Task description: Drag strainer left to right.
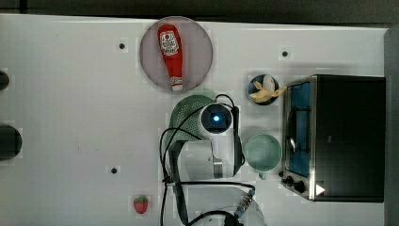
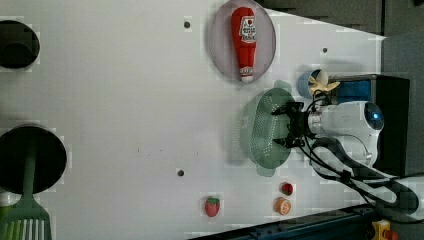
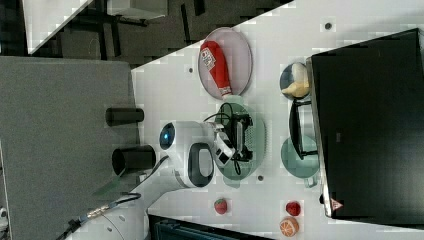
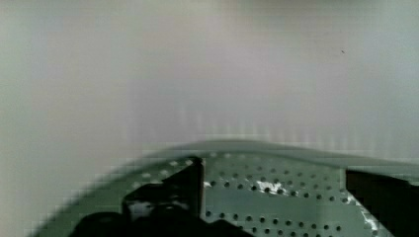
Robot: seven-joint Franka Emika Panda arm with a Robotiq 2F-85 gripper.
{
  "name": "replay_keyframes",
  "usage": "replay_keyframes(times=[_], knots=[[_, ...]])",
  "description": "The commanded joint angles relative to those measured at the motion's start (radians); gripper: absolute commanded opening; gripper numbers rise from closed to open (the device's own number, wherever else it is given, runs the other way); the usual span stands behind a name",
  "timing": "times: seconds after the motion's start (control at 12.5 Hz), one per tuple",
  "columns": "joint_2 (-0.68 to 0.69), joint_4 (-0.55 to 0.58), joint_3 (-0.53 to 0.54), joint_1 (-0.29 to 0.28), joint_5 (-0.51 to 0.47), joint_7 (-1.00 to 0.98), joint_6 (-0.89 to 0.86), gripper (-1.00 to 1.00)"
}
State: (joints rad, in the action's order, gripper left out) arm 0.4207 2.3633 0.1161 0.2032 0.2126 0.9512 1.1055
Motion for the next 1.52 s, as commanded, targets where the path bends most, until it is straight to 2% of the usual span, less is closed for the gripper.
replay_keyframes(times=[0.08, 0.48, 0.8, 0.96, 1.2, 1.36, 1.52], knots=[[-0.016, -0.013, -0.053, 0.027, 0.018, -0.139, 0.010, 1.00], [-0.030, -0.019, -0.077, 0.031, 0.018, -0.160, 0.035, 1.00], [-0.186, -0.022, -0.011, 0.031, 0.018, -0.394, -0.023, 1.00], [-0.297, -0.057, 0.013, 0.031, 0.017, -0.529, -0.147, 1.00], [-0.432, -0.197, 0.045, 0.030, 0.005, -0.617, -0.463, 1.00], [-0.482, -0.316, 0.059, 0.029, -0.047, -0.631, -0.705, 1.00], [-0.518, -0.424, 0.059, 0.029, -0.155, -0.722, -0.894, 1.00]])
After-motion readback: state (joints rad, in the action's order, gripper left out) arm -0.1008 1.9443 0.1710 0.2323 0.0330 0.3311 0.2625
